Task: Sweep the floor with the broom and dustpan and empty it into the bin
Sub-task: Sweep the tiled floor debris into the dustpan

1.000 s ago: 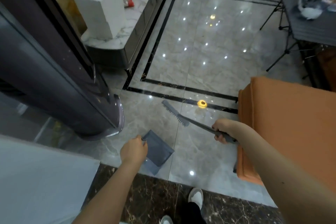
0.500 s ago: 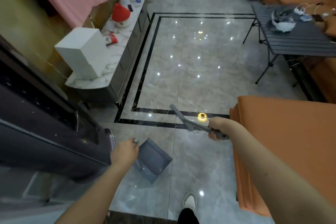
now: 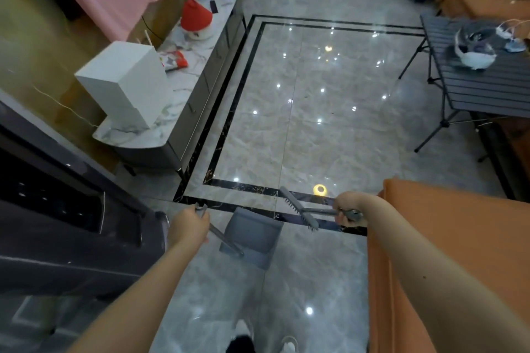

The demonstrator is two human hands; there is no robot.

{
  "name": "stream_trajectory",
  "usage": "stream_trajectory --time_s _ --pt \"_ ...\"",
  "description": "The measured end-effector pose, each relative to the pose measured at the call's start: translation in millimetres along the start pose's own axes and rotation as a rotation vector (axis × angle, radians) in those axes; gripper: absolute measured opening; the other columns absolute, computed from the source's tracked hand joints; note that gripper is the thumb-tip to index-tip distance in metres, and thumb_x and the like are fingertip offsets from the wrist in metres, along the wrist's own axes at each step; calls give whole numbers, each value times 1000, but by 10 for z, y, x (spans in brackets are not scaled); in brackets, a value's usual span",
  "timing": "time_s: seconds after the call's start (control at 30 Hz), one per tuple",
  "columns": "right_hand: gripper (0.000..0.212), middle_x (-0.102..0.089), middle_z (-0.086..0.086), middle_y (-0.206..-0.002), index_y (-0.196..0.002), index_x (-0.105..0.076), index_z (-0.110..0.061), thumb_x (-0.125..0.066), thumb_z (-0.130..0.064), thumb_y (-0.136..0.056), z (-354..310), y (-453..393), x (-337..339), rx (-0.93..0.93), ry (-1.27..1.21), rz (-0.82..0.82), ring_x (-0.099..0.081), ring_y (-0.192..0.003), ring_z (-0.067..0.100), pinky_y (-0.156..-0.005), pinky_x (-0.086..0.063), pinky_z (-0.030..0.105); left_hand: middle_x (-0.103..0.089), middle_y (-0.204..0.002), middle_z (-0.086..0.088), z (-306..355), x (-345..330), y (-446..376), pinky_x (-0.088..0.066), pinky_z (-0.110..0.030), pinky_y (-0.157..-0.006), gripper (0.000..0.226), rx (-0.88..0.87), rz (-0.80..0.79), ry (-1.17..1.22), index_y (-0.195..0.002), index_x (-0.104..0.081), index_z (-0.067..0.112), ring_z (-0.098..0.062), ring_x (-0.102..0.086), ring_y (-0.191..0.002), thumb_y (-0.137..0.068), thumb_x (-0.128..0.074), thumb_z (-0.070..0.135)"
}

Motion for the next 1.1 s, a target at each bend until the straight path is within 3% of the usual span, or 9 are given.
stream_trajectory --time_s 0.13,0.27,0.43,0.57,0.67,0.8,0.93,1.1 --pt "22 -43 7 -40 -78 -43 -7 -40 -15 -99 -379 -154 110 -28 -10 3 -37 -22 13 -28 -33 12 -70 -74 -8 234 -73 -380 -58 -37 -61 24 -32 9 33 -89 -61 11 -20 -67 -52 -90 -51 33" --pt "19 -38 6 -59 -82 -47 -5 -42 -14 -98 -881 -398 254 -31 21 42 -37 -25 10 -29 -34 13 -69 -81 -5 413 -192 -993 -55 -33 -62 29 -63 2 -33 -99 -62 20 -24 -68 -67 -87 -49 43" --pt "18 -43 8 -54 -77 -45 -6 -41 -7 -94 -1485 -872 432 -72 -7 125 -40 -25 12 -30 -36 14 -66 -72 -6 874 -299 -1897 -58 -39 -61 24 -104 -60 -49 -90 -62 18 -25 -67 -60 -89 -48 37" --pt "19 -44 8 -50 -80 -46 -1 -38 -6 -96 -1811 -1297 534 -69 1 209 -39 -29 15 -33 -34 17 -66 -82 -9 1125 -401 -2452 -56 -35 -62 27 -134 -101 -130 -96 -61 15 -28 -66 -70 -90 -48 38" --pt "17 -43 8 -50 -85 -47 1 -35 -3 -96 -1984 -1613 559 -50 -36 248 -38 -38 16 -37 -33 20 -65 -95 -15 1289 -535 -2851 -46 -32 -62 31 -136 -119 -213 -104 -60 9 -32 -61 -85 -92 -47 35" --pt "9 -44 10 -62 -103 -46 -5 -38 -6 -98 -2112 -1841 527 7 -190 261 -37 -46 18 -35 -33 19 -64 -100 -18 1443 -659 -3227 -40 -32 -62 32 -164 -106 -277 -113 -58 10 -35 -60 -89 -94 -47 32" --pt "9 -44 11 -64 -106 -45 -9 -42 -7 -98 -2299 -2087 585 18 -237 284 -36 -47 18 -40 -30 21 -64 -94 -17 1539 -755 -3590 -43 -33 -60 31 -176 -109 -292 -116 -57 12 -31 -57 -77 -93 -47 30" --pt "28 -42 10 -64 -119 -51 -3 -32 -2 -98 -2637 -2477 678 16 -216 295 -34 -47 17 -35 -30 17 -66 -96 -17 1778 -822 -3976 -49 -36 -65 31 -236 -114 -342 -116 -57 13 -34 -61 -87 -93 -47 32"
Point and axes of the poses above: each hand's wrist, its own y-axis away from the middle knuckle, its own x-axis out of the back of the hand, z = x × y, the point moved 10 cm from there along -y, towards the middle knuckle
